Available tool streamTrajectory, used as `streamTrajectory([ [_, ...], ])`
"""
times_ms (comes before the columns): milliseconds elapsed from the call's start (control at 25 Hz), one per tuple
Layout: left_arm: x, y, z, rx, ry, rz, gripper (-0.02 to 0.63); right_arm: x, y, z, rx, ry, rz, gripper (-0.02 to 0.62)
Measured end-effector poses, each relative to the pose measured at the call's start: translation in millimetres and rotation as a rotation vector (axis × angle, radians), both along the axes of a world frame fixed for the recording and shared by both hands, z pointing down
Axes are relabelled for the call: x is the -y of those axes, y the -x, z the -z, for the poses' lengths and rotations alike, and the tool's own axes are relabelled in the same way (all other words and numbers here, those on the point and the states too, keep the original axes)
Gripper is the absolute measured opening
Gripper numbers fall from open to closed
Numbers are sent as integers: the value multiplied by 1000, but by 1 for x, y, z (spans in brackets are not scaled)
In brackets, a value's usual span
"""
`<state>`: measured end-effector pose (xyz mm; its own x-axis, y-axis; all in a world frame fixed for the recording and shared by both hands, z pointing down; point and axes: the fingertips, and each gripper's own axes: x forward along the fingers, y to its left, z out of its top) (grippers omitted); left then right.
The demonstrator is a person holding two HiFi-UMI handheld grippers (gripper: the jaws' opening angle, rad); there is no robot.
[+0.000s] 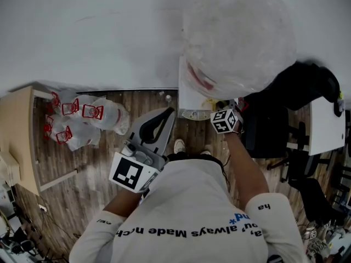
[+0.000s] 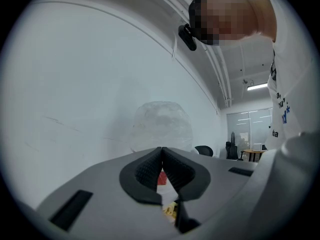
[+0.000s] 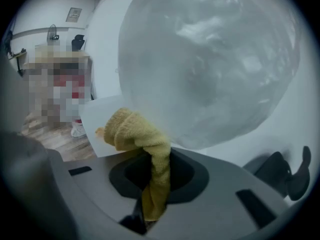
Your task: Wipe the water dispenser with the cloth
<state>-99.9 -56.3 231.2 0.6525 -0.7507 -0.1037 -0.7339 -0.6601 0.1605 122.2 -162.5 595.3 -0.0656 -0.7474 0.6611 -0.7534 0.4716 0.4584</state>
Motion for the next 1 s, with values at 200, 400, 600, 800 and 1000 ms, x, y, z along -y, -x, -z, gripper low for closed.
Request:
streamTrajectory([
  [200,-1,-1,-2,-1,5,-5,20,0,2,-2,7,22,36,57],
  [400,-1,-6,0,-18,1,-10,20,-3,3,-3,22,36,29,51],
  [600,-3,-13,0,-18,1,-14,20,-9,1,-4,22,39,36,49],
  [800,-3,-15,1,-18,-1,-11,20,-15,1,-4,23,33,42,49],
  [1000,-4,-17,1,-19,3,-9,20,-20,4,-5,30,33,37,49],
])
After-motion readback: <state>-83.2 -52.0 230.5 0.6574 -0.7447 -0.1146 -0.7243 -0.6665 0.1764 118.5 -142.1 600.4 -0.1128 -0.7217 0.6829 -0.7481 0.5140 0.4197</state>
